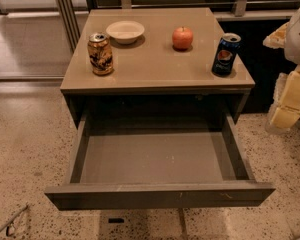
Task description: Place pepsi can into top drawer
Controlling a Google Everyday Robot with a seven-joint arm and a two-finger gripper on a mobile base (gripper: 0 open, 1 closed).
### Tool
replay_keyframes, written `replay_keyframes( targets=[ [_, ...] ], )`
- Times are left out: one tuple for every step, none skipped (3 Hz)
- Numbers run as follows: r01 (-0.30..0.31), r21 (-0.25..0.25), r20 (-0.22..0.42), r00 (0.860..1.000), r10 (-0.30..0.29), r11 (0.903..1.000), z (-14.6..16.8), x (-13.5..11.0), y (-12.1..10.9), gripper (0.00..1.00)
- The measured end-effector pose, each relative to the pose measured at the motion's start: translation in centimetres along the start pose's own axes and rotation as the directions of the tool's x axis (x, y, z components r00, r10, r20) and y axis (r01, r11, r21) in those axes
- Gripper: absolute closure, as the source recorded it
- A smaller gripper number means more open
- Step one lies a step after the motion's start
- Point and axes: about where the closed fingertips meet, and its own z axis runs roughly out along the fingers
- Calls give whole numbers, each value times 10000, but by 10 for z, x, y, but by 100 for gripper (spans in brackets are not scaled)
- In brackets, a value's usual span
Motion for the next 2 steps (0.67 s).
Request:
replay_keyframes(
  targets=[
    [1,3,0,10000,-1,10000,0,0,0,0],
    [125,291,-26,9999,-124,9995,0,-3,-9,0]
  ],
)
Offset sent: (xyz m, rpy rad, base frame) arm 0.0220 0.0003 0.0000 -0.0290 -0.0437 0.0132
